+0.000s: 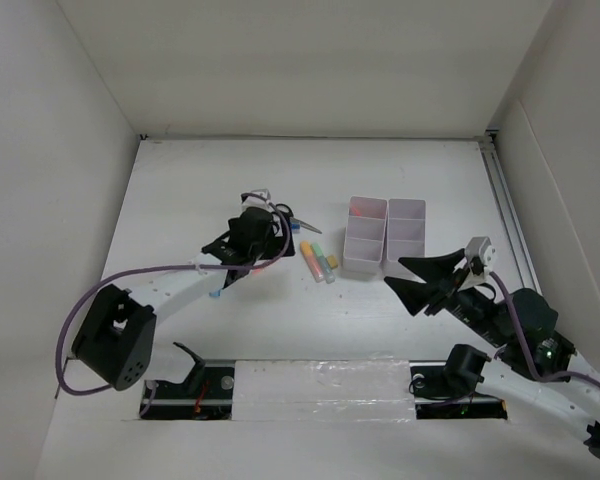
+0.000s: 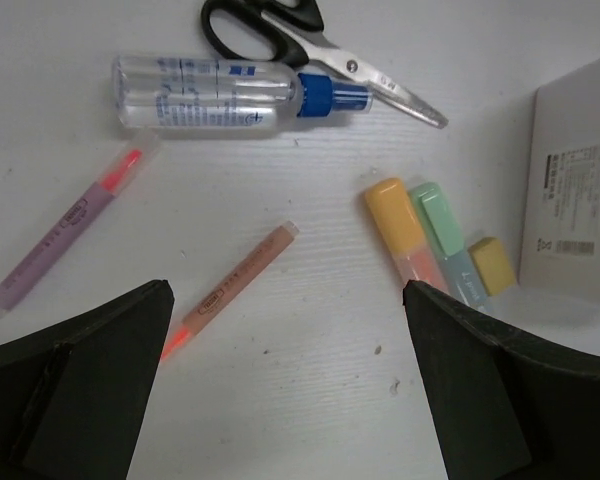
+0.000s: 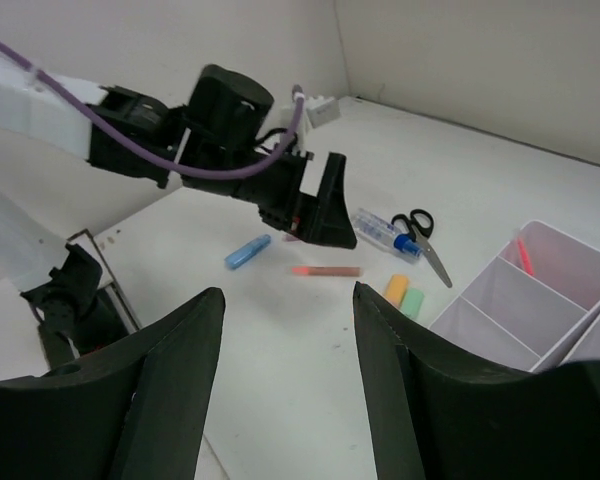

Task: Sort the stationery into containers
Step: Grab a piece of stationery with the left arm

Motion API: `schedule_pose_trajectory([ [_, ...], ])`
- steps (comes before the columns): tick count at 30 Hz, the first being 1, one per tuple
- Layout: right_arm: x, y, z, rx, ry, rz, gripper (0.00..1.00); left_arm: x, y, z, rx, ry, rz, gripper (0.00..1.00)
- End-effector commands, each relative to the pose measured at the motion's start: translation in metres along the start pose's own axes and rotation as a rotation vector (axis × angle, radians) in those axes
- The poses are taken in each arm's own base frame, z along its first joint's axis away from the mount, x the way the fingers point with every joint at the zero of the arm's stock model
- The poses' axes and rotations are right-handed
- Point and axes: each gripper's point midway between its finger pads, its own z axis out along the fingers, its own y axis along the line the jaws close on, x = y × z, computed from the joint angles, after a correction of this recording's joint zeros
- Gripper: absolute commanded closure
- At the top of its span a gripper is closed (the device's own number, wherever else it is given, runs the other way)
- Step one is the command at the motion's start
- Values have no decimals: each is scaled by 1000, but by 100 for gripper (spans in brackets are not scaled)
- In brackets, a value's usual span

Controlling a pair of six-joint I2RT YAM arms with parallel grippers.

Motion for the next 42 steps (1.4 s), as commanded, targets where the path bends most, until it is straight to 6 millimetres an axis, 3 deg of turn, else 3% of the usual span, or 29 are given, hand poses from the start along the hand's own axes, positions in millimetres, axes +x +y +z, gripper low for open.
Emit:
schedule_pose_trajectory([
  [1, -18, 15, -4, -85, -71, -7, 40, 7, -6, 19, 85, -12, 39, 1],
  [2, -18, 15, -4, -85, -71, -7, 40, 22, -2, 21, 97, 4, 52, 1],
  [9, -18, 22, -7, -131, -67, -18, 40, 22, 4, 35, 94, -56, 20, 2],
  [13, -13, 22, -4, -129, -57, -19, 40, 35, 2, 50, 67, 46, 44, 4],
  [15, -16, 20, -6, -119, -71, -18, 40, 59, 7, 55, 3, 106, 64, 6],
  [19, -14, 18, -7, -110, -73, -8, 40, 75, 20, 59, -74, 133, 12, 10],
  [25, -19, 18, -12, -114, -94, -6, 40, 85, 29, 53, -128, 154, -31, 17],
  [32, -17, 17, -10, -104, -86, 14, 40, 91, 27, 33, -184, 171, -12, 15],
  [42, -16, 16, -14, -99, -99, 34, 40, 107, 46, 21, -340, 207, -10, 14],
])
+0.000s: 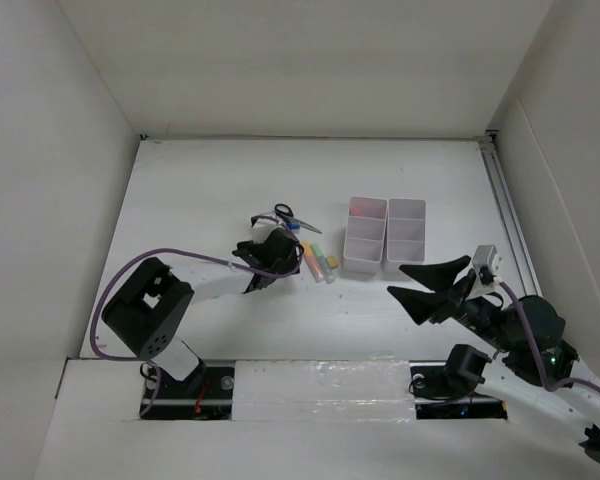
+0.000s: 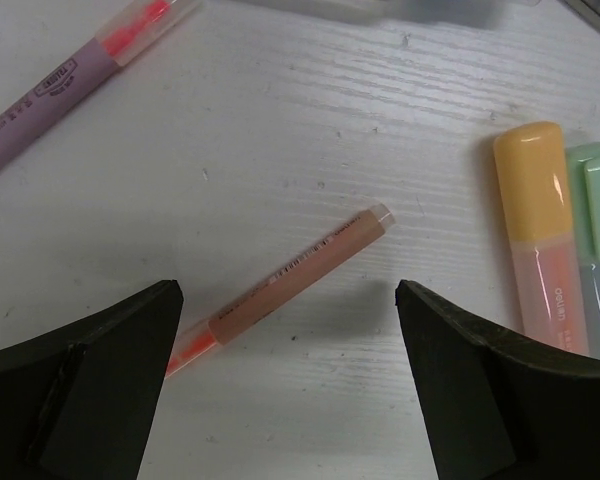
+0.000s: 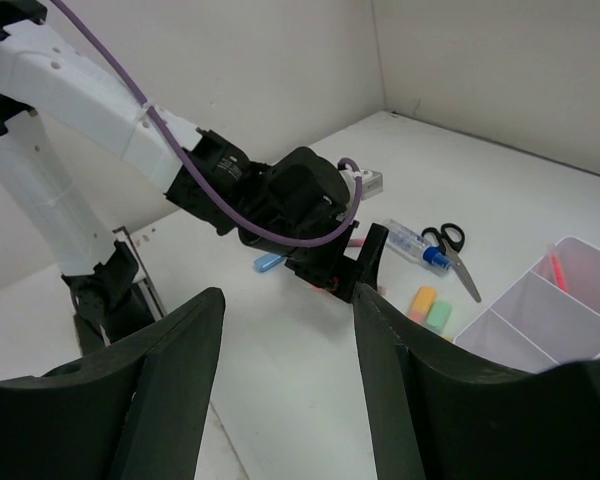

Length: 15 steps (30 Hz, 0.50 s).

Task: Sort the stationery into containers
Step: Grab a piece of stationery with the left arm

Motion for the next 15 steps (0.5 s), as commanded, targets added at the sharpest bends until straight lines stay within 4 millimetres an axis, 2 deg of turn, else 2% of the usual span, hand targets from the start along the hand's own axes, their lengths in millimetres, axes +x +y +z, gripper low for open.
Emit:
schedule_pose_trajectory([
  [1, -14, 0, -1, 6, -66, 21, 40, 28, 26, -2, -110, 96, 4, 14],
  [2, -14, 0, -1, 6, -66, 21, 40, 30, 28, -3, -117, 102, 8, 14],
  [5, -14, 0, -1, 6, -66, 21, 40, 33, 30, -3, -132, 107, 15, 24],
  [8, -17, -1, -2, 13, -77, 22, 40, 39, 30, -2, -164, 117, 50, 24],
  [9, -15, -2, -4, 13, -78, 22, 40, 36, 28, -3, -161, 114, 48, 28],
  [11, -15, -3, -4, 22, -80, 22, 40, 43, 31, 1, -188, 130, 75, 30],
  [12, -17, -3, -5, 20, -89, 23, 40, 40, 28, 0, -186, 128, 74, 32],
  [13, -17, -3, -5, 20, -89, 23, 40, 40, 26, 2, -188, 130, 75, 45],
  [15, -17, -3, -5, 20, -89, 23, 40, 45, 27, 1, -194, 141, 92, 47],
])
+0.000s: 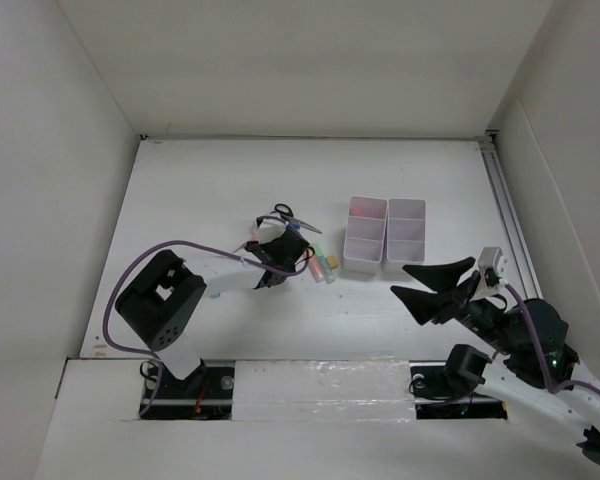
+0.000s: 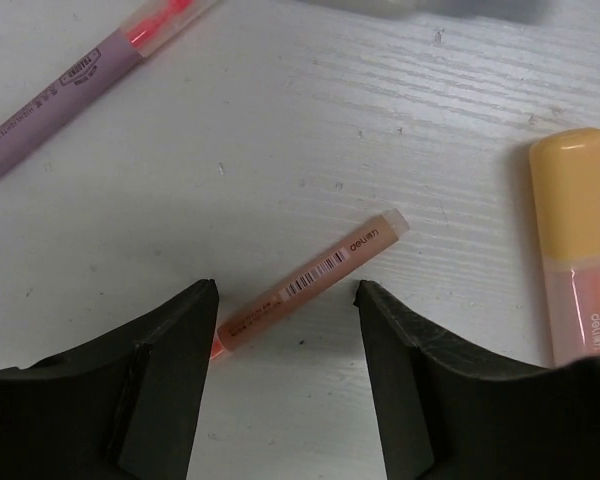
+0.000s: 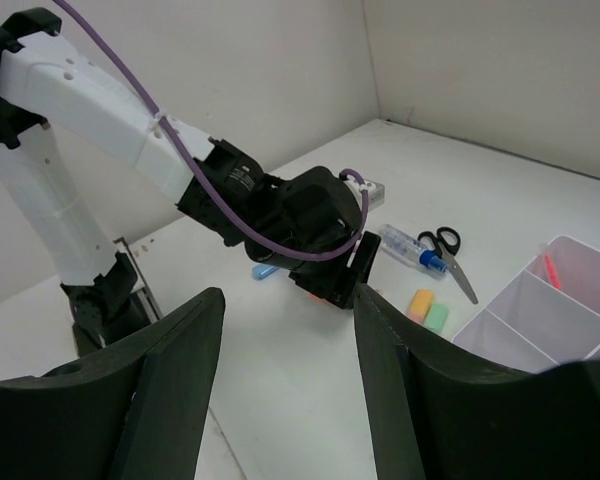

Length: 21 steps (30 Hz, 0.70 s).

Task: Sort the stationery into containers
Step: Grab a piece of stationery with the left arm

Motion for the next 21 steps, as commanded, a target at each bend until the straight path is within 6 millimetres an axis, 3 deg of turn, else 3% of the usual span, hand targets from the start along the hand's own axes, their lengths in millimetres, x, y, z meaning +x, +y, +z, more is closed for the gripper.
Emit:
schedule_pose_trajectory([
  [1, -15, -2, -2, 14, -63, 10, 40, 39, 15, 0, -57, 131, 68, 47],
  [2, -13, -2, -2, 16, -53, 9, 40, 43, 18, 1, -71, 144, 80, 54],
  [11, -17, -8, -9, 46, -66, 11, 40, 53, 19, -3, -92, 180, 96, 86],
  [13, -17, -8, -9, 46, -67, 11, 40, 55, 18, -3, -92, 195, 100, 98],
  [17, -22, -8, -10, 53, -77, 12, 40, 59, 11, -2, -68, 222, 95, 100],
  [21, -22, -10, -11, 66, -71, 11, 40, 42, 0, -10, -13, 169, 25, 100],
])
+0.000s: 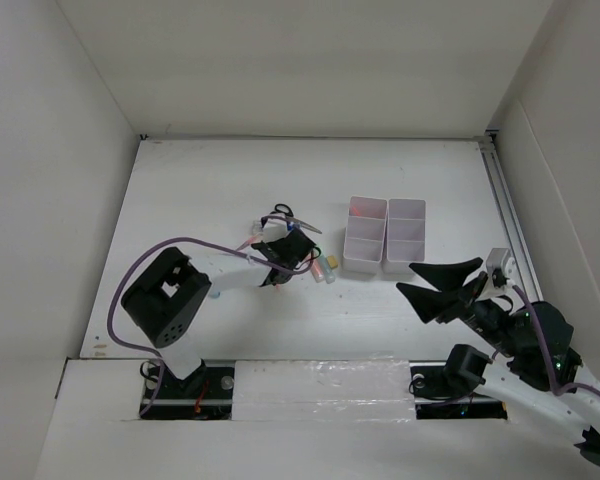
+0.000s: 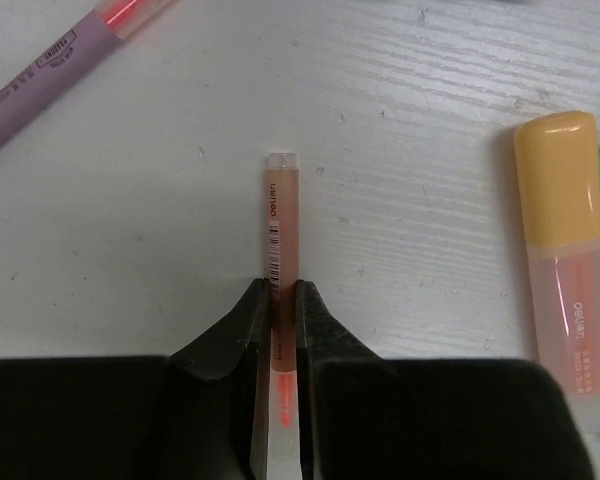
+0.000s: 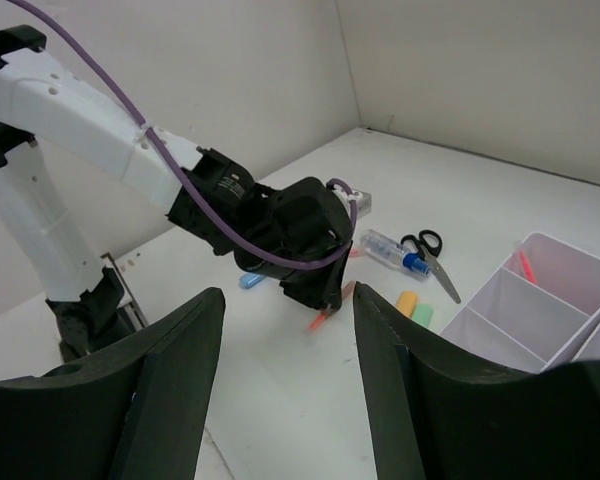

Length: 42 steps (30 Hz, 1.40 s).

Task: Sort the stationery into containers
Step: Grab a piece of stationery with the left arm, then place the stationery into the container

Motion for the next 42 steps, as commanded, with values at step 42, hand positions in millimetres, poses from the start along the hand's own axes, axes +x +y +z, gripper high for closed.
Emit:
schedule_pose_trajectory([
  [42, -49, -30, -23, 217, -86, 99, 40, -258, -213, -188, 985, -1073, -148, 100],
])
